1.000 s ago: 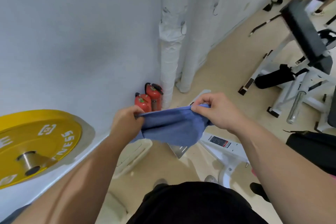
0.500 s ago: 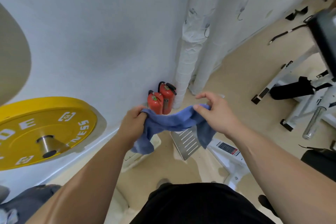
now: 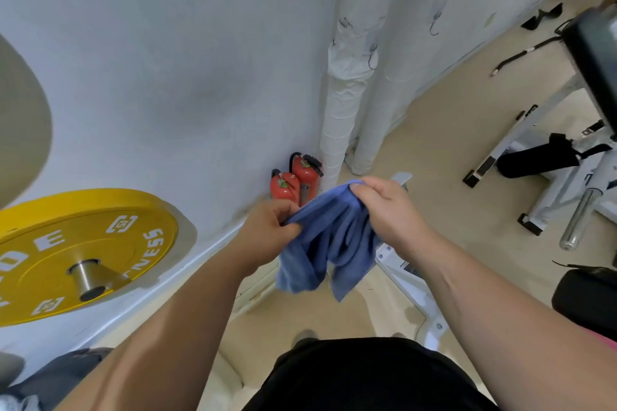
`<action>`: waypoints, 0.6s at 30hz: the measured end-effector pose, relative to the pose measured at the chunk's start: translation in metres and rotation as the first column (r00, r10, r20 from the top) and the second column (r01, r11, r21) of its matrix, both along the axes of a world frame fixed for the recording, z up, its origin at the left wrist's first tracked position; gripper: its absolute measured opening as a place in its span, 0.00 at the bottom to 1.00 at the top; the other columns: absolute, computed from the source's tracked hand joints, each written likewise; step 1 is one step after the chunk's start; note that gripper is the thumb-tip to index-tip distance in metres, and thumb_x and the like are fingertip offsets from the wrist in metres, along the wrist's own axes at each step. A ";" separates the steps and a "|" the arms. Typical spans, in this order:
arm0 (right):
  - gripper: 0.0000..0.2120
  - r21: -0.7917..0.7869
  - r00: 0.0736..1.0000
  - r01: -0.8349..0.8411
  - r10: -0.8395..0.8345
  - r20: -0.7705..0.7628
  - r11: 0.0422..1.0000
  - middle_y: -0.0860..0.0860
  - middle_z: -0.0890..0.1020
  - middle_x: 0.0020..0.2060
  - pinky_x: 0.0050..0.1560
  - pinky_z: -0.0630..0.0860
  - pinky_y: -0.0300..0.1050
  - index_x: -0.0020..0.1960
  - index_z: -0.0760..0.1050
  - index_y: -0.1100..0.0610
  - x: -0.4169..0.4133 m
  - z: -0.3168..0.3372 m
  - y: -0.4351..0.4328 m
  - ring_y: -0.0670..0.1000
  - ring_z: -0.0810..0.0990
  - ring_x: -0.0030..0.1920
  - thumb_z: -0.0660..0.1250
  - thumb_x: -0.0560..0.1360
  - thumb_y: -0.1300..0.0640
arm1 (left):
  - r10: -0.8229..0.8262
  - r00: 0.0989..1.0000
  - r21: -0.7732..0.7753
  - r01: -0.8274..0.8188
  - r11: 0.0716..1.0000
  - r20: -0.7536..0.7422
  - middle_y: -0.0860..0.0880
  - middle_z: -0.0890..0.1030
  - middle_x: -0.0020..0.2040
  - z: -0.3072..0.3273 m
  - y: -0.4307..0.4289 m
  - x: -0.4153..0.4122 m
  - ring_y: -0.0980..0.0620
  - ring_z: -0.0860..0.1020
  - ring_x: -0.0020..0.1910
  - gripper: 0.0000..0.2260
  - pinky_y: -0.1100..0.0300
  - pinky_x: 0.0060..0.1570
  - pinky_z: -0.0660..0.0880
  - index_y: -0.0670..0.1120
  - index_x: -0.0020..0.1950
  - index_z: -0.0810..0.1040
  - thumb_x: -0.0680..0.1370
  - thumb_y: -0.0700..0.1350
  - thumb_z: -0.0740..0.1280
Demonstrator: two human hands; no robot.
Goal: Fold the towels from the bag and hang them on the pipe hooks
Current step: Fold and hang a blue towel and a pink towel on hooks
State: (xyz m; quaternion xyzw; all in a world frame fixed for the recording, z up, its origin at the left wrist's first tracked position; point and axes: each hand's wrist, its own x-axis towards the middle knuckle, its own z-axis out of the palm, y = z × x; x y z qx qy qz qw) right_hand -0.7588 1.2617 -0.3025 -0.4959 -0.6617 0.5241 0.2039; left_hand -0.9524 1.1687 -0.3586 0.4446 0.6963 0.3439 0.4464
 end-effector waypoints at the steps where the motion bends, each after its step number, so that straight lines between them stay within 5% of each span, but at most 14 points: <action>1: 0.15 -0.032 0.999 0.030 -0.031 -0.039 0.999 0.48 0.77 0.31 0.41 0.70 0.45 0.38 0.78 0.55 0.002 0.000 0.002 0.47 0.74 0.35 0.60 0.81 0.55 | -0.006 1.000 -0.042 0.006 0.999 0.012 0.52 0.76 0.34 -0.009 -0.003 -0.002 0.55 0.73 0.34 0.03 0.59 0.39 0.71 0.43 0.42 0.79 0.72 0.36 0.67; 10: 0.12 -0.085 0.880 0.469 -0.473 -0.037 0.879 0.48 0.72 0.30 0.37 0.66 0.45 0.38 0.71 0.53 0.034 0.013 0.030 0.48 0.70 0.33 0.62 0.80 0.53 | 0.120 0.991 -0.130 -0.111 0.985 0.066 0.50 0.74 0.33 -0.040 -0.010 -0.006 0.53 0.72 0.34 0.11 0.59 0.36 0.70 0.38 0.43 0.76 0.79 0.45 0.70; 14: 0.03 -0.103 0.904 0.420 -0.406 0.137 0.902 0.51 0.78 0.39 0.39 0.69 0.45 0.49 0.73 0.50 0.039 0.009 0.025 0.51 0.75 0.39 0.64 0.76 0.54 | 0.162 0.966 -0.060 -0.153 0.986 0.204 0.48 0.86 0.46 -0.014 0.002 0.005 0.51 0.83 0.46 0.05 0.55 0.48 0.80 0.48 0.52 0.83 0.79 0.47 0.70; 15: 0.08 -0.115 0.912 0.395 -0.373 0.171 0.911 0.52 0.79 0.41 0.40 0.71 0.46 0.51 0.72 0.46 0.038 0.005 0.021 0.52 0.76 0.40 0.64 0.73 0.54 | 0.177 0.955 -0.056 -0.168 0.984 0.238 0.46 0.86 0.48 -0.007 0.004 0.011 0.49 0.83 0.49 0.08 0.52 0.51 0.79 0.47 0.53 0.83 0.79 0.49 0.68; 18: 0.09 -0.198 0.946 0.319 -0.299 0.125 0.927 0.51 0.79 0.35 0.37 0.73 0.45 0.45 0.75 0.46 0.028 -0.004 0.006 0.52 0.76 0.36 0.64 0.72 0.60 | 0.193 0.928 -0.074 -0.179 0.981 0.318 0.48 0.82 0.46 0.014 0.010 0.028 0.48 0.79 0.49 0.12 0.51 0.56 0.75 0.46 0.50 0.81 0.79 0.51 0.61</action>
